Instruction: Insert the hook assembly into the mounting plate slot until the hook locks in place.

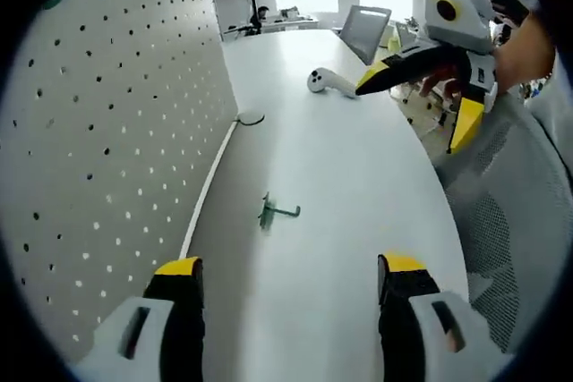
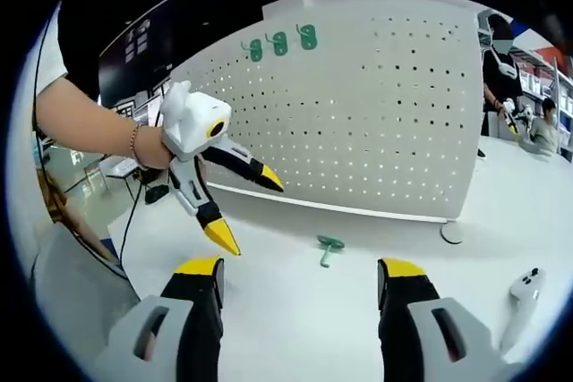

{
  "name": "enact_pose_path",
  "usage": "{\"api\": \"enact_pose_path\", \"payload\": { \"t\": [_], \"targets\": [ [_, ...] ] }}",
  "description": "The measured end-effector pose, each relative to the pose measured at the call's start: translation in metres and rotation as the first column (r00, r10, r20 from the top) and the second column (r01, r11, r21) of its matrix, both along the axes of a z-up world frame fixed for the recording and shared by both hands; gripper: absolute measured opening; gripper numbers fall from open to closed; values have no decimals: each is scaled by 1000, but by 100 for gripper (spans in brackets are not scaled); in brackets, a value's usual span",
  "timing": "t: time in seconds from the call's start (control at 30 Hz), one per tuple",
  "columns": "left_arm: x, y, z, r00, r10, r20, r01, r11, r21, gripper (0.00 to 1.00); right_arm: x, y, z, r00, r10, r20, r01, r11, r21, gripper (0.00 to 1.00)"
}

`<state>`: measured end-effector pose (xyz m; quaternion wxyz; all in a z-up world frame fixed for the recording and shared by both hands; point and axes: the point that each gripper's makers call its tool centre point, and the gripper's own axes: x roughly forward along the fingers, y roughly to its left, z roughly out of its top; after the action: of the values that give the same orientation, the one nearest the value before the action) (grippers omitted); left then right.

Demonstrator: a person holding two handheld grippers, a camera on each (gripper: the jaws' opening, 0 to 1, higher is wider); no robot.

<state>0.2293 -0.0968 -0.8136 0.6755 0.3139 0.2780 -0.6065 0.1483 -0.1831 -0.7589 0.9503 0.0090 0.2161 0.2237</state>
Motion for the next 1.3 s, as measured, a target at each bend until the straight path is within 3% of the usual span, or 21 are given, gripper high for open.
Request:
{"api": "enact_pose_path", "payload": {
  "t": [0.57, 1.3],
  "targets": [
    [11, -16, -19, 991, -133, 22, 131, 986, 101, 81, 0, -2, -1, 1000, -13, -8, 13, 1000, 11, 68],
    [3, -36, -50, 963, -269, -18, 268, 947, 179, 78, 0, -3, -2, 1000, -17, -11, 17, 1000, 17, 67]
  ]
}}
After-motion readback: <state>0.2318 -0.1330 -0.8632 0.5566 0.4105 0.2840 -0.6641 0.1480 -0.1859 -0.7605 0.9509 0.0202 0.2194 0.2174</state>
